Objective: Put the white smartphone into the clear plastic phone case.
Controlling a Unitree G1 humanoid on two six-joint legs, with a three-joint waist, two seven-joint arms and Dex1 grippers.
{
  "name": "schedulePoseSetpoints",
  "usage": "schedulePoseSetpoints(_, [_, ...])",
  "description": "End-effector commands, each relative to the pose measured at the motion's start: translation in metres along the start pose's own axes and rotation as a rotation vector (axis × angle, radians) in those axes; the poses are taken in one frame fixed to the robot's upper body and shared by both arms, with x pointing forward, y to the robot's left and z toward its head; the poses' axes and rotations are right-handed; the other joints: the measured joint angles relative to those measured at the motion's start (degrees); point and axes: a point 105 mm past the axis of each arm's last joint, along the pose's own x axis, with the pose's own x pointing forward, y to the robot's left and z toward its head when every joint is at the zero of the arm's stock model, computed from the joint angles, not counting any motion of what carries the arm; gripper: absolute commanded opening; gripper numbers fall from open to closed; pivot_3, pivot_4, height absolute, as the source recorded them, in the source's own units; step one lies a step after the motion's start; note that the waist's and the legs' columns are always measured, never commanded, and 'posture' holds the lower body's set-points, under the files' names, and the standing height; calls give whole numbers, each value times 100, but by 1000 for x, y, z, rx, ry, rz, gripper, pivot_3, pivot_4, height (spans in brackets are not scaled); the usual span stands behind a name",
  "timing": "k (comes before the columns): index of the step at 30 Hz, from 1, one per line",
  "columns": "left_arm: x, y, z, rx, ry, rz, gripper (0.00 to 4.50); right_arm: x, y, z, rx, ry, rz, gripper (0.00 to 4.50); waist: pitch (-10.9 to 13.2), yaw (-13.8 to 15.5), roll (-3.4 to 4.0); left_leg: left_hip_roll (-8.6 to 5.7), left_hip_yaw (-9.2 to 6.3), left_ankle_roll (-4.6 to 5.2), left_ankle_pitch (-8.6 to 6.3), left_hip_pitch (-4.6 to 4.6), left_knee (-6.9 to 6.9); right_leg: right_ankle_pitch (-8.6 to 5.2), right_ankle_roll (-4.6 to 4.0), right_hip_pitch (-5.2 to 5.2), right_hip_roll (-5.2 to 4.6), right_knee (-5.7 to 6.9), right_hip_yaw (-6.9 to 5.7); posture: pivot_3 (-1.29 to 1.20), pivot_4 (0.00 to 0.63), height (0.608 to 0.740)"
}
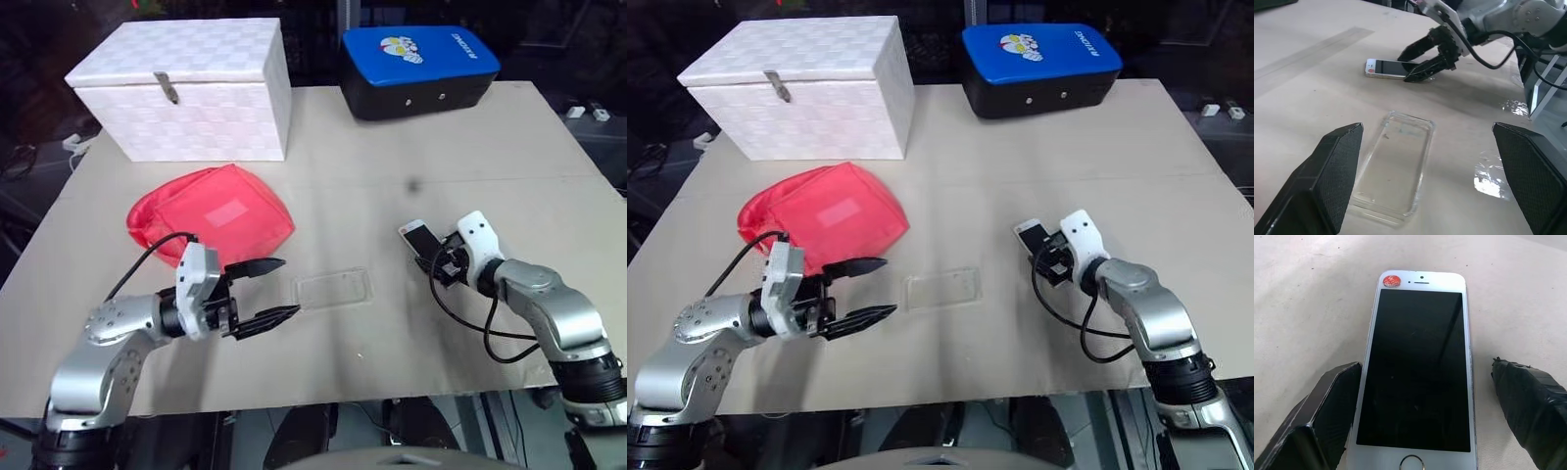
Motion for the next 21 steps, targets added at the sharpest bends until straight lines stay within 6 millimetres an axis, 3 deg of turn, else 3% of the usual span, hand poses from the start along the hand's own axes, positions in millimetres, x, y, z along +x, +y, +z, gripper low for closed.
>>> schedulePoseSetpoints(1, [-1,0,16,71,-52,29,4344,3,5,-26,4,114,38,3255,-7,9,-3,0,0,0,0,0,0,0,0,0,0,0,-1,0,150,740])
schedulePoseSetpoints(2, [-1,0,15,74,-52,32,4344,3,6,-28,-6,117,43,2887,-10,10,-2,0,0,0,0,0,0,0,0,0,0,0,-2,0,150,740])
schedulePoseSetpoints(5, [2,0,14,86,-56,46,4344,2,5,-30,-7,114,45,2883,-18,13,-6,0,0,-1,0,-1,0,1,1,1,0,-2,-2,0,150,740])
schedulePoseSetpoints(8, [5,1,14,66,-67,56,4344,-1,4,-17,-42,27,62,2883,-19,15,-5,0,0,-1,0,-1,0,1,1,1,0,-4,-2,0,150,740])
schedulePoseSetpoints(10, [4,3,11,47,-65,70,4344,-8,11,7,-121,-102,130,2883,-18,15,-4,0,0,-1,0,-3,-1,1,1,0,0,-4,-2,0,150,740])
schedulePoseSetpoints(13, [-1,12,1,45,-48,121,4344,-23,42,53,-266,-268,319,2657,-6,-15,13,0,1,-1,0,-9,-1,1,2,-3,0,-4,0,0,150,740])
schedulePoseSetpoints(18, [-12,13,-16,49,-21,141,4344,-18,84,67,-535,-213,521,316,6,-107,33,4,7,-2,1,-7,-12,0,1,-15,5,-2,8,0,150,740])
schedulePoseSetpoints(21, [-15,13,-19,57,-6,138,4344,-4,80,75,-550,-209,465,149,5,-48,30,4,-2,-2,1,-17,-12,0,1,-15,2,-14,-5,0,150,740])
